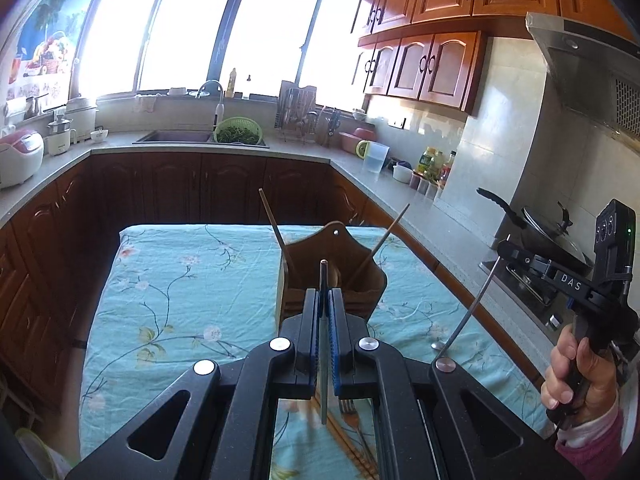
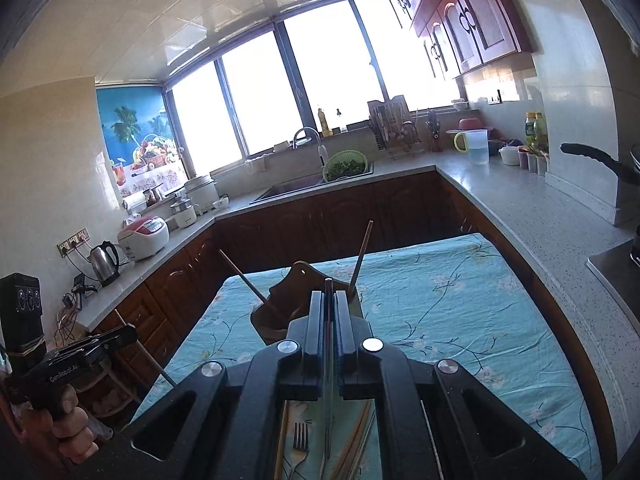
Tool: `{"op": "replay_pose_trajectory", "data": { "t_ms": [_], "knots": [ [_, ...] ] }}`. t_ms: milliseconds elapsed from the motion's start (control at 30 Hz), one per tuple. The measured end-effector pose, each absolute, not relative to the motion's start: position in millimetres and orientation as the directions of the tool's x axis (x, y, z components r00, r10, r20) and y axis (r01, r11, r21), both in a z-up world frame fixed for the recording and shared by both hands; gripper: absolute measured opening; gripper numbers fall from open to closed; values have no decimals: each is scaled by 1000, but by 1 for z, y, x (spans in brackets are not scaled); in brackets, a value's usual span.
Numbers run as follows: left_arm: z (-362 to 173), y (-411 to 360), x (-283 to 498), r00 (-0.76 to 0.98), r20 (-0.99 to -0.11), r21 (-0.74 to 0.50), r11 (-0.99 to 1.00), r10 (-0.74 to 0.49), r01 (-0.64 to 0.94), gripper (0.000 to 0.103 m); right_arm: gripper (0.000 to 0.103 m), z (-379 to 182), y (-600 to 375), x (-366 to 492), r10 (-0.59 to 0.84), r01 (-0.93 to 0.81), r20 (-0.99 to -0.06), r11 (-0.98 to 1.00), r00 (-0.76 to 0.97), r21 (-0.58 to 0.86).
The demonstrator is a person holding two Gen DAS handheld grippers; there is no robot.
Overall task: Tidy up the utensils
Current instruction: 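Drop the left tool's chopstick into the holder while the right tool releases its chopstick there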
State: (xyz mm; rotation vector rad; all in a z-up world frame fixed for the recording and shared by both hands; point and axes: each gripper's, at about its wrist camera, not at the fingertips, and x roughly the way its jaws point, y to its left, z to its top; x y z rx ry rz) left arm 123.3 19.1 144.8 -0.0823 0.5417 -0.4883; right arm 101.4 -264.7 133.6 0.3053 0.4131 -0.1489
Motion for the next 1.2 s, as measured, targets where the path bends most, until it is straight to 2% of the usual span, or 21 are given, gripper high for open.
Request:
{"op": "replay_pose_trajectory", "data": {
  "t_ms": [300, 500, 667, 933, 1200],
  "knots": [
    [188, 7, 171, 826, -331, -181, 890, -456, 418, 3, 4, 174, -282, 151, -132, 218, -290, 932, 948, 288],
    [177, -2, 220, 859, -288, -206, 903, -424, 377, 3, 4, 172, -297, 188, -191, 269, -265, 915, 945, 302],
    [129, -10, 260, 857, -313, -284, 901, -411, 328, 3, 4, 133, -304, 211, -192, 300, -329, 900, 924, 316],
    [58, -28, 298, 812, -430, -325, 907, -394, 268, 3, 4, 71, -308, 226, -153, 317, -425, 882, 892, 349],
    [52, -40, 326, 787, -473, -312, 911, -396, 271, 4, 5, 60, -313, 227, -141, 323, -451, 877, 881, 357]
  ]
}}
